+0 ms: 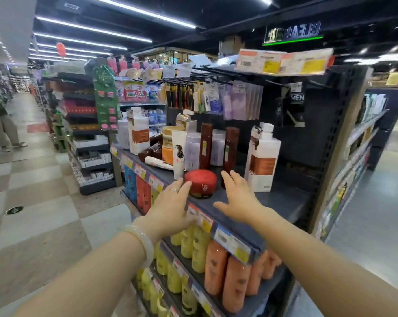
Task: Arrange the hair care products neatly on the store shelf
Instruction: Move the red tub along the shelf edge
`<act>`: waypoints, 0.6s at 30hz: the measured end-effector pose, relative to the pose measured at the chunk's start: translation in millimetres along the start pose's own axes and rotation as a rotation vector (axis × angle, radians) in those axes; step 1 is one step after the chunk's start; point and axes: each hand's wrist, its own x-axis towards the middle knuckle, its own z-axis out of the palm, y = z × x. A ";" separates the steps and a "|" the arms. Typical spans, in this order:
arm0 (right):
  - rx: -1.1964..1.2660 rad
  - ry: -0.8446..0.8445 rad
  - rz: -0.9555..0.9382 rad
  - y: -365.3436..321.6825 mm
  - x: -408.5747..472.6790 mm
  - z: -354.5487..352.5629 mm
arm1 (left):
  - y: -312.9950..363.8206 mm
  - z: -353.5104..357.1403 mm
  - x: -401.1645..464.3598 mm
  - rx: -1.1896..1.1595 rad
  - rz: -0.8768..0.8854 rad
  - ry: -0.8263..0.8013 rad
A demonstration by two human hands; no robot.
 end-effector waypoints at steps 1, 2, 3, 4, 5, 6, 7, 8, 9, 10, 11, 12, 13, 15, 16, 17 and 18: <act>0.024 -0.001 0.000 -1.0 15.6 1.9 | -9.7 -0.2 12.9 -0.020 0.011 -0.002; 0.052 -0.002 -0.003 -2.8 29.9 3.3 | -17.9 -0.6 25.2 -0.048 0.028 -0.002; 0.073 -0.004 -0.011 -4.7 43.7 5.2 | -25.9 0.0 37.1 -0.085 0.042 -0.001; 0.079 -0.009 -0.021 -6.7 55.9 7.9 | -33.8 1.7 48.4 -0.117 0.046 -0.004; 0.074 -0.018 -0.026 -8.4 66.7 11.0 | -41.4 4.2 58.9 -0.137 0.048 -0.014; 0.065 -0.031 -0.023 -9.3 76.9 14.5 | -48.6 7.0 69.0 -0.147 0.053 -0.027; 0.055 -0.052 -0.012 -9.7 86.5 17.3 | -55.8 10.2 79.6 -0.160 0.060 -0.044; 0.047 -0.078 0.004 -9.8 95.6 19.4 | -62.0 12.7 90.6 -0.182 0.067 -0.063; 0.046 -0.108 0.026 -9.9 104.1 20.8 | -68.5 14.7 101.5 -0.207 0.080 -0.082; 0.055 -0.143 0.058 -10.8 111.4 21.2 | -74.8 16.3 112.1 -0.229 0.103 -0.100; 0.077 -0.184 0.099 -12.3 117.2 20.9 | -80.5 17.6 121.8 -0.250 0.128 -0.124; 0.107 -0.226 0.141 -14.4 121.7 20.2 | -85.6 18.5 130.5 -0.281 0.154 -0.151; 0.136 -0.265 0.183 -16.3 125.6 20.2 | -90.6 20.2 138.8 -0.323 0.186 -0.176; 0.155 -0.312 0.246 -21.1 129.4 21.7 | -98.1 22.0 152.0 -0.398 0.254 -0.234; 0.152 -0.314 0.270 -23.5 130.1 23.2 | -100.8 24.1 157.3 -0.417 0.286 -0.266; 0.154 -0.302 0.292 -25.5 130.5 24.6 | -102.3 26.1 162.1 -0.427 0.323 -0.298; 0.159 -0.277 0.315 -27.1 130.1 26.3 | -102.5 28.0 165.7 -0.429 0.359 -0.328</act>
